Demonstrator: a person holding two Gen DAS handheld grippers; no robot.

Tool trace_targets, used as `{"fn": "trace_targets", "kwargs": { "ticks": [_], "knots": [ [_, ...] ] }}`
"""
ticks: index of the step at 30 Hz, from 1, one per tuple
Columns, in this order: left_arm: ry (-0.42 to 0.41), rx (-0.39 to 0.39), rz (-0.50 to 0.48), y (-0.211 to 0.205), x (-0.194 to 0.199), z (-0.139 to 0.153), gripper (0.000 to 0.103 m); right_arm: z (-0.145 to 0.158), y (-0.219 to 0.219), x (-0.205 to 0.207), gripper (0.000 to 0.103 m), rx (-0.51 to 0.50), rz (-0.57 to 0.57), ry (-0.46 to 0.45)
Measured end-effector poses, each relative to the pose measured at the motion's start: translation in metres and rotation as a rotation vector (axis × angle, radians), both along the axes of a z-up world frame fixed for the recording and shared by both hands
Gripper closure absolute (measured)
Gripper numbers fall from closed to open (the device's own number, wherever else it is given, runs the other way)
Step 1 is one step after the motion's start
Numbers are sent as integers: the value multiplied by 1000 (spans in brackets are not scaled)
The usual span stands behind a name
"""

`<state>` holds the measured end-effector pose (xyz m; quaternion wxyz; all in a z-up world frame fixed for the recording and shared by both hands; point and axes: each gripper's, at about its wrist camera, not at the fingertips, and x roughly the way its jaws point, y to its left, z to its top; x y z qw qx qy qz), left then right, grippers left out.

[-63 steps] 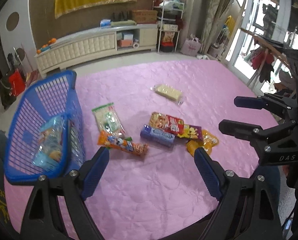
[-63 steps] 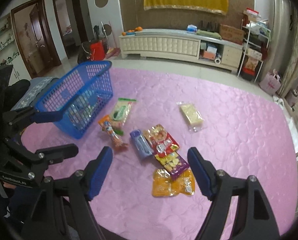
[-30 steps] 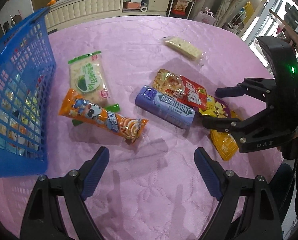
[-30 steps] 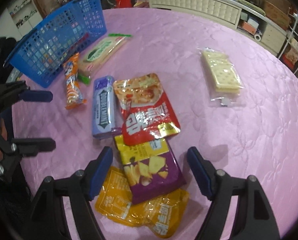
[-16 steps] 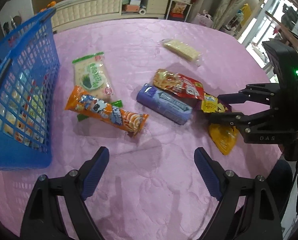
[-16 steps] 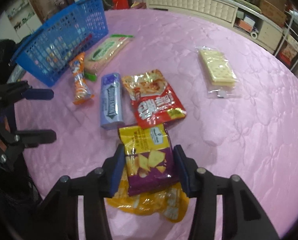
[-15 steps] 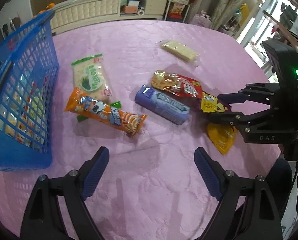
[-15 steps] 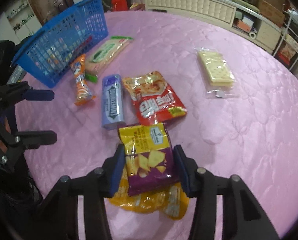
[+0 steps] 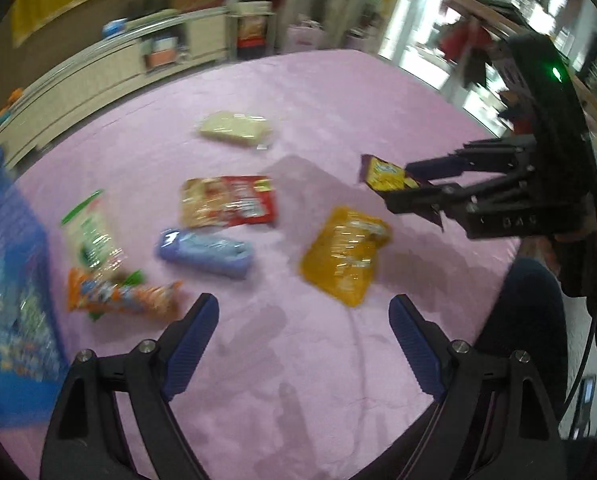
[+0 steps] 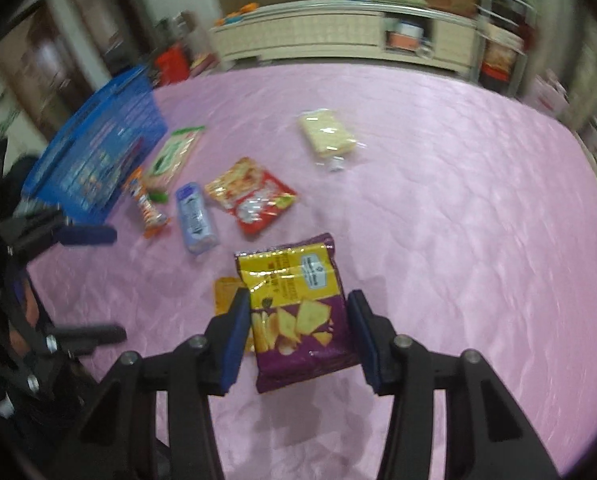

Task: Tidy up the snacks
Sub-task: 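Grasp the yellow-purple chip bag with the right tool while the left tool grasps the orange pouch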

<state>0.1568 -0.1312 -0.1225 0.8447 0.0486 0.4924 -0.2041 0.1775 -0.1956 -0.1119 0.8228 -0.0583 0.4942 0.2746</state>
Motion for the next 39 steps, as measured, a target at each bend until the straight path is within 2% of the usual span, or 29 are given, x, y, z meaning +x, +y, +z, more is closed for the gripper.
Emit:
{"fn": "trace_targets", "kwargs": {
  "ticks": [7, 12, 15, 17, 19, 22, 23, 28, 31, 39],
  "knots": [
    [43, 71, -152, -41, 28, -18, 18, -7, -44, -4, 50, 15, -179, 31],
    [101, 144, -247, -68, 52, -45, 18, -10, -65, -7, 50, 42, -232, 38],
    [130, 181, -272, -80, 62, -53, 18, -13, -73, -9, 50, 59, -253, 46],
    [161, 173, -270, -81, 71, -60, 18, -17, -77, -10, 50, 72, -265, 58],
    [148, 162, -269, -82, 74, -59, 20, -20, -81, -12, 50, 78, -269, 67],
    [125, 200, -275, -86, 75, -57, 34, -24, -87, -12, 50, 85, -280, 72],
    [129, 194, -278, -87, 76, -56, 42, -26, -89, -12, 50, 94, -289, 78],
    [141, 196, -283, -85, 74, -51, 55, -32, -89, -11, 50, 134, -292, 105],
    [147, 199, -290, -86, 71, -48, 66, -33, -84, -12, 50, 144, -284, 108],
    [171, 178, -263, -84, 74, -47, 73, -32, -74, -10, 50, 150, -262, 111]
  ]
}}
